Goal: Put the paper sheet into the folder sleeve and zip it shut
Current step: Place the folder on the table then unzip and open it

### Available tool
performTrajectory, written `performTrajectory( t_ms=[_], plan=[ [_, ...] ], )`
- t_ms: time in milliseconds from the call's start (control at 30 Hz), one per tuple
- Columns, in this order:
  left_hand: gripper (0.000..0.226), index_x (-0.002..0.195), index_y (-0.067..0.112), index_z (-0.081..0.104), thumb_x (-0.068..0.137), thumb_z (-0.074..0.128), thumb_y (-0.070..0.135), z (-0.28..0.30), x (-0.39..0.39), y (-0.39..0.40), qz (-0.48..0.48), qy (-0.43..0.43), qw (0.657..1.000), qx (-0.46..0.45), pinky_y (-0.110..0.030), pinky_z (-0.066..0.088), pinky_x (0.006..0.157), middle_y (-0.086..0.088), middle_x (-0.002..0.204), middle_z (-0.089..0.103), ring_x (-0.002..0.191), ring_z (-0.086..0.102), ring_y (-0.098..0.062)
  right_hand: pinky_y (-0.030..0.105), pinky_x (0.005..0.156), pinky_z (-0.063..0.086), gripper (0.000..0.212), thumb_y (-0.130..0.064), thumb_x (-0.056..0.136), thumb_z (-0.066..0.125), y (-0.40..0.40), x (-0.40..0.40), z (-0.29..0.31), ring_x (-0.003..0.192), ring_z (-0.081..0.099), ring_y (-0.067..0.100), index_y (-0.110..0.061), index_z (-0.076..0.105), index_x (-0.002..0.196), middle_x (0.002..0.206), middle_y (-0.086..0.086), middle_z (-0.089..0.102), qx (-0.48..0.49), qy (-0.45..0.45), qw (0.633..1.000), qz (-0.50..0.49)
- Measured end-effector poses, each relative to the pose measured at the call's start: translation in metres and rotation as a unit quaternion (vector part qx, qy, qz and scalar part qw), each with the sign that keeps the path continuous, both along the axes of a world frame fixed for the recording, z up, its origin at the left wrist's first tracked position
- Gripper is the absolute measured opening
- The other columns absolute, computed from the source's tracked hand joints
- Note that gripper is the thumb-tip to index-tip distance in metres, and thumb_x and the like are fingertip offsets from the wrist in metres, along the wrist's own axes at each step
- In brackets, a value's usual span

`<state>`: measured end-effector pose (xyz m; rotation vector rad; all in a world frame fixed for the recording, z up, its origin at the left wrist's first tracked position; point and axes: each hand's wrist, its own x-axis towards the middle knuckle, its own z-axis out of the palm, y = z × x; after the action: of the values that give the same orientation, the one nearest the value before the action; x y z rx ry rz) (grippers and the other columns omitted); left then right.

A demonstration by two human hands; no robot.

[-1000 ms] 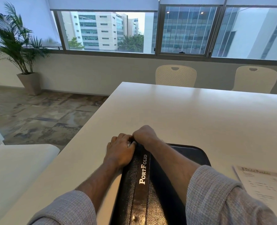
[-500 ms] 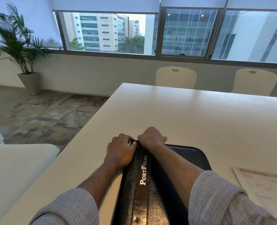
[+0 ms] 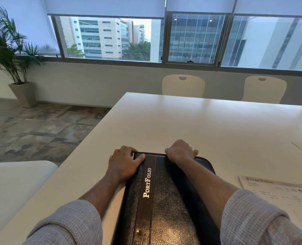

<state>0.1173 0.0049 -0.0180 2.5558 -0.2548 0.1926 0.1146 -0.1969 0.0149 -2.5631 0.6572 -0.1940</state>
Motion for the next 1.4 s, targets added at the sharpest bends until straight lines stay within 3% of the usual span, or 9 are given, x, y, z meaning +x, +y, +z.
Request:
performTrajectory(
  t_ms=[233, 533, 633, 733, 900, 1000, 1100, 1200, 1400],
  plan=[
    [0.047, 0.118, 0.029, 0.055, 0.087, 0.048, 0.064, -0.002, 0.001, 0.000, 0.003, -0.002, 1.000, 0.003, -0.036, 0.034, 0.091, 0.005, 0.123, 0.053, 0.115, 0.044, -0.017, 0.041, 0.079, 0.025, 0.017, -0.029, 0.075, 0.060, -0.046, -0.017, 0.001, 0.085, 0.057, 0.030, -0.015, 0.057, 0.067, 0.071, 0.002, 0.060, -0.001, 0.012, 1.000, -0.027],
    [0.048, 0.117, 0.029, 0.055, 0.087, 0.047, 0.066, -0.007, 0.006, 0.001, 0.007, -0.010, 1.000, 0.009, -0.038, 0.035, 0.091, 0.005, 0.123, 0.054, 0.115, 0.045, -0.018, 0.041, 0.075, 0.027, 0.025, -0.035, 0.075, 0.066, -0.095, -0.041, 0.002, 0.077, 0.055, 0.028, -0.012, 0.056, 0.071, 0.076, 0.006, 0.062, 0.078, 0.002, 0.993, -0.088],
    [0.049, 0.118, 0.029, 0.056, 0.087, 0.047, 0.066, -0.008, 0.007, 0.001, 0.010, -0.010, 1.000, 0.012, -0.039, 0.036, 0.092, 0.005, 0.123, 0.054, 0.115, 0.046, -0.019, 0.046, 0.077, 0.035, 0.026, -0.032, 0.075, 0.068, -0.102, -0.047, 0.002, 0.074, 0.055, 0.027, -0.011, 0.056, 0.067, 0.069, 0.005, 0.058, 0.100, -0.004, 0.991, -0.086],
    [0.049, 0.118, 0.029, 0.056, 0.087, 0.047, 0.066, -0.009, 0.008, 0.001, 0.012, -0.012, 1.000, 0.014, -0.039, 0.036, 0.092, 0.004, 0.124, 0.054, 0.115, 0.046, -0.019, 0.052, 0.085, 0.047, 0.024, -0.028, 0.072, 0.070, -0.107, -0.050, 0.002, 0.084, 0.062, 0.033, -0.008, 0.058, 0.066, 0.066, 0.007, 0.056, 0.126, -0.013, 0.988, -0.088],
    [0.049, 0.119, 0.028, 0.056, 0.087, 0.047, 0.065, -0.010, 0.008, 0.001, 0.011, -0.009, 1.000, 0.014, -0.040, 0.036, 0.093, 0.003, 0.124, 0.054, 0.116, 0.046, -0.020, 0.053, 0.085, 0.051, 0.018, -0.016, 0.077, 0.068, -0.107, -0.053, 0.008, 0.093, 0.064, 0.039, 0.001, 0.065, 0.076, 0.075, 0.014, 0.060, 0.139, -0.016, 0.988, -0.065],
    [0.049, 0.119, 0.029, 0.056, 0.087, 0.047, 0.065, -0.010, 0.008, 0.001, 0.011, -0.009, 1.000, 0.011, -0.041, 0.036, 0.093, 0.003, 0.125, 0.054, 0.116, 0.045, -0.020, 0.041, 0.070, 0.053, 0.014, 0.002, 0.084, 0.058, -0.113, -0.057, 0.012, 0.095, 0.063, 0.032, 0.002, 0.071, 0.081, 0.085, 0.015, 0.068, 0.153, -0.012, 0.988, 0.003],
    [0.049, 0.119, 0.028, 0.055, 0.087, 0.047, 0.065, -0.010, 0.009, 0.001, 0.006, -0.004, 1.000, 0.013, -0.041, 0.036, 0.093, 0.002, 0.124, 0.054, 0.116, 0.045, -0.020, 0.029, 0.066, 0.049, 0.024, 0.005, 0.088, 0.056, -0.122, -0.068, 0.017, 0.090, 0.059, 0.019, -0.007, 0.077, 0.091, 0.095, 0.009, 0.070, 0.166, 0.039, 0.980, 0.098],
    [0.049, 0.119, 0.028, 0.056, 0.087, 0.047, 0.065, -0.009, 0.009, 0.001, 0.006, -0.005, 1.000, 0.015, -0.041, 0.037, 0.093, 0.002, 0.124, 0.054, 0.116, 0.045, -0.021, 0.022, 0.064, 0.045, 0.025, 0.003, 0.089, 0.059, -0.130, -0.074, 0.015, 0.086, 0.058, 0.011, -0.010, 0.076, 0.102, 0.098, 0.004, 0.071, 0.124, 0.042, 0.980, 0.149],
    [0.048, 0.117, 0.029, 0.057, 0.087, 0.047, 0.065, -0.006, 0.007, 0.001, 0.010, -0.003, 1.000, 0.016, -0.042, 0.037, 0.095, 0.002, 0.124, 0.054, 0.116, 0.045, -0.022, 0.034, 0.084, 0.051, 0.015, -0.011, 0.087, 0.066, -0.132, -0.085, -0.001, 0.083, 0.063, 0.016, -0.017, 0.079, 0.094, 0.094, 0.002, 0.077, -0.056, -0.063, 0.988, 0.133]
  ],
)
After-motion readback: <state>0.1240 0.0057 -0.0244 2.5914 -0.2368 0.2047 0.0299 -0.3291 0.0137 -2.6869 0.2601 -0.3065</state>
